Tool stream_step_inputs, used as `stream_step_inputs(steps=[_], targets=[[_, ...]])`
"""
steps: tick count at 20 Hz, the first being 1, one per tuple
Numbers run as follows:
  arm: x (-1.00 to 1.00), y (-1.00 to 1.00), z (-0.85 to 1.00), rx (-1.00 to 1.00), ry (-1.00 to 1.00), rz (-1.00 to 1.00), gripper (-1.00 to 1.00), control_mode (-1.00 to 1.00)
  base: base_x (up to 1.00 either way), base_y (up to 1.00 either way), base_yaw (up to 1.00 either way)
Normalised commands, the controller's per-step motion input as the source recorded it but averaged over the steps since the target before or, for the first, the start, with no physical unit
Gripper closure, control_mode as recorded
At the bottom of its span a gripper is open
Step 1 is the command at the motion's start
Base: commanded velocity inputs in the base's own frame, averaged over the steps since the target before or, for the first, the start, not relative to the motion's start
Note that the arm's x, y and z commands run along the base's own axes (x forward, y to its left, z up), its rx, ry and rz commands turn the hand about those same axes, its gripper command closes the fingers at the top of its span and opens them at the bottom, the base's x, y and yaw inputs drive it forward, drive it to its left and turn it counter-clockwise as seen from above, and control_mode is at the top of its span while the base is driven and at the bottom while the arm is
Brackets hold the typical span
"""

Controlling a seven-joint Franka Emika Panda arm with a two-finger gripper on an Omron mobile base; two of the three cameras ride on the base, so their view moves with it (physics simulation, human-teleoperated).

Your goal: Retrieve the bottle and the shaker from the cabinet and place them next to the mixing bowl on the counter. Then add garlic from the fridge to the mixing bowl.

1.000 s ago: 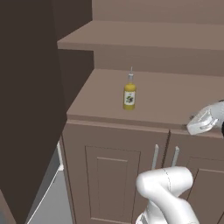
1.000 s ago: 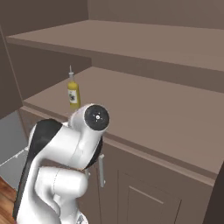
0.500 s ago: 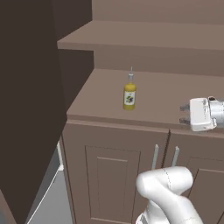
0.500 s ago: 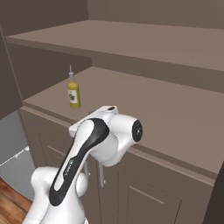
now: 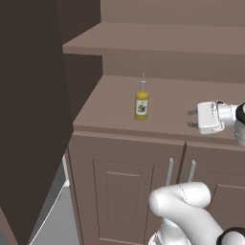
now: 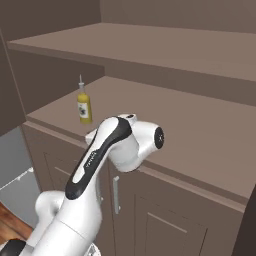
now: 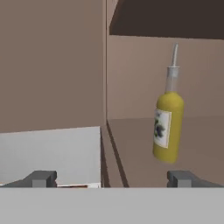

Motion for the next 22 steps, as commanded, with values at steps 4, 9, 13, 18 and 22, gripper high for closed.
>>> stream_step_inputs(steps=[4, 9, 13, 18, 22], targets=[[0.52, 0.16, 0.0, 0.0, 0.0, 0.0, -1.0, -1.0, 0.0, 0.0, 0.0], [0.32, 0.17, 0.02, 0.01, 0.0, 0.0, -1.0, -1.0, 0.0, 0.0, 0.0], [0.29, 0.21, 0.01, 0.01, 0.0, 0.0, -1.0, -1.0, 0.0, 0.0, 0.0], [0.46, 0.22, 0.0, 0.0, 0.0, 0.0, -1.0, -1.0, 0.0, 0.0, 0.0], [0.49, 0.2, 0.0, 0.0, 0.0, 0.0, -1.0, -1.0, 0.0, 0.0, 0.0]])
